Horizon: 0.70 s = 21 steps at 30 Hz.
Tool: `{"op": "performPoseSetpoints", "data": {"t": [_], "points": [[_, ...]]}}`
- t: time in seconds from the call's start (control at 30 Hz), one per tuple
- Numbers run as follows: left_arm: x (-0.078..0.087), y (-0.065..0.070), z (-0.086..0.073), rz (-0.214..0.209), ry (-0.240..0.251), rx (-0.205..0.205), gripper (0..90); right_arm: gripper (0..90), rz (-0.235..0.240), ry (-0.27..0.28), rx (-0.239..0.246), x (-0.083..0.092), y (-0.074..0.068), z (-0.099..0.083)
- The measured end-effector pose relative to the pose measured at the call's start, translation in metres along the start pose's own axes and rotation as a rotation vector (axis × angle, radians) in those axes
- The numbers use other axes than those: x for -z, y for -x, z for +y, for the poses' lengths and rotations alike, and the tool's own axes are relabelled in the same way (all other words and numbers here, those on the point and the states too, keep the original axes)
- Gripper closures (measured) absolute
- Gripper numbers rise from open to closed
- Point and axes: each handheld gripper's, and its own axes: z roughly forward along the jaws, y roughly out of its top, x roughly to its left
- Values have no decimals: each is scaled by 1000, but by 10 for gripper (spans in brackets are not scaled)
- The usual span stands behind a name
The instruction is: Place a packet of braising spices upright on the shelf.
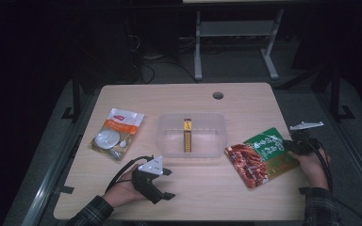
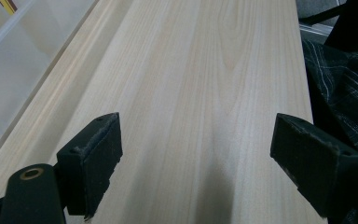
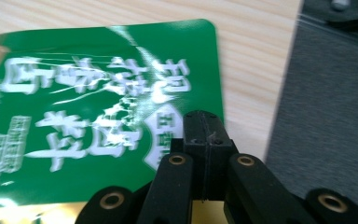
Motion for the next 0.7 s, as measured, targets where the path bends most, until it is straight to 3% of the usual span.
{"op": "performPoseSetpoints", "data": {"t": [0.2,0.3,0.4,0.57,0.7], "points": [[0,0,0,-2,-2,-3,160,900,32,1,36,-1,-7,2],[0,1,0,-2,-2,-2,160,900,-11,-11,41,-2,-8,5],[0,1,0,-3,-5,0,160,900,-44,-23,9,-1,-1,3],[-1,1,0,-3,-8,-5,160,900,-28,-15,-5,-2,0,3],[-1,1,-1,-1,-9,-4,160,900,-20,-10,13,-4,-3,6]]}}
